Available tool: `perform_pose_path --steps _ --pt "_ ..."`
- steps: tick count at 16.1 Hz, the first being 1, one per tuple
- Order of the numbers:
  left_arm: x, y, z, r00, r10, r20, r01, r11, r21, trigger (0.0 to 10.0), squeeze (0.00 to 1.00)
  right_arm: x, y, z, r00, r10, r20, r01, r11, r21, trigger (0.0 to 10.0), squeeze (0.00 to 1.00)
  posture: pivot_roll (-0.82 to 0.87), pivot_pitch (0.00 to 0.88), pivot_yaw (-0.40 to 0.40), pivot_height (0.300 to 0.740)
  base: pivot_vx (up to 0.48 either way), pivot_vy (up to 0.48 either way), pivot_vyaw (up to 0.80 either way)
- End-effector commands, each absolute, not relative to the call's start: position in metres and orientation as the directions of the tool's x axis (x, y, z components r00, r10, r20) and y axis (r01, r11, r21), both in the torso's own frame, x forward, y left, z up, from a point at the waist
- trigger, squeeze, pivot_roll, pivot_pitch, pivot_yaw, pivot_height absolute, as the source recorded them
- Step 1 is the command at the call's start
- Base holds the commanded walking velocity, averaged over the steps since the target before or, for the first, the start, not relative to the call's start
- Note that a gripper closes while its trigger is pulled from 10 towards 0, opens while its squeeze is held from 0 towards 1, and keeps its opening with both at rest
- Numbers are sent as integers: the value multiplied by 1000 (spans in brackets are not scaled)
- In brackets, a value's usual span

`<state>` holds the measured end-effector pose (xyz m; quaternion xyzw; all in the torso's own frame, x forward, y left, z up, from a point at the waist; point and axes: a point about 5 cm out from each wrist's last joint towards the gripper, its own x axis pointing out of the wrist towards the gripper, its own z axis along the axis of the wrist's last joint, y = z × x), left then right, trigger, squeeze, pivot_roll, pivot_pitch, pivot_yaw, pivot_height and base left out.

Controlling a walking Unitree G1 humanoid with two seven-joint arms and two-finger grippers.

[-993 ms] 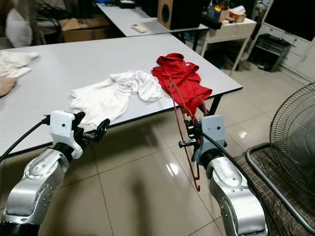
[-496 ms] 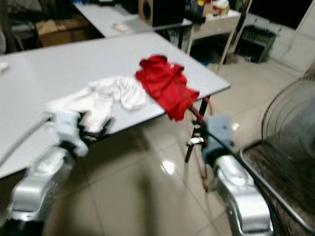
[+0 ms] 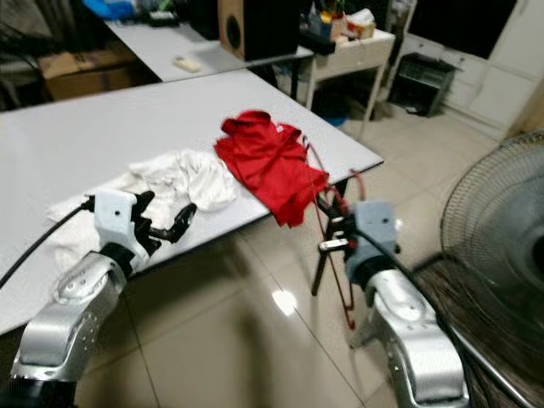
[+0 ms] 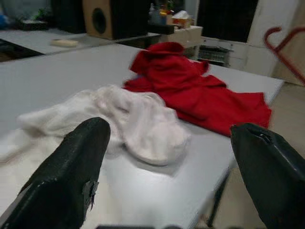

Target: Hang hanger

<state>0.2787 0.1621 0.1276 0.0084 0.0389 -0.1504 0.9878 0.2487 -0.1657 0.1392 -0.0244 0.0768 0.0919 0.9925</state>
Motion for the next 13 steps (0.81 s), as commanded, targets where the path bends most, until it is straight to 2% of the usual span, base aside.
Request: perform_pose_path --steps 1,13 --pt "281 170 130 960 -268 -77 270 962 28 10000 1000 249 -160 144 971 201 -130 -207 978 -31 10000 0 -99 0 -28 740 319 0 0" --pt "295 176 129 969 -228 -89 234 970 58 10000 1000 247 -170 146 972 196 -132 -206 977 -61 10000 0 -121 0 -30 740 315 0 0"
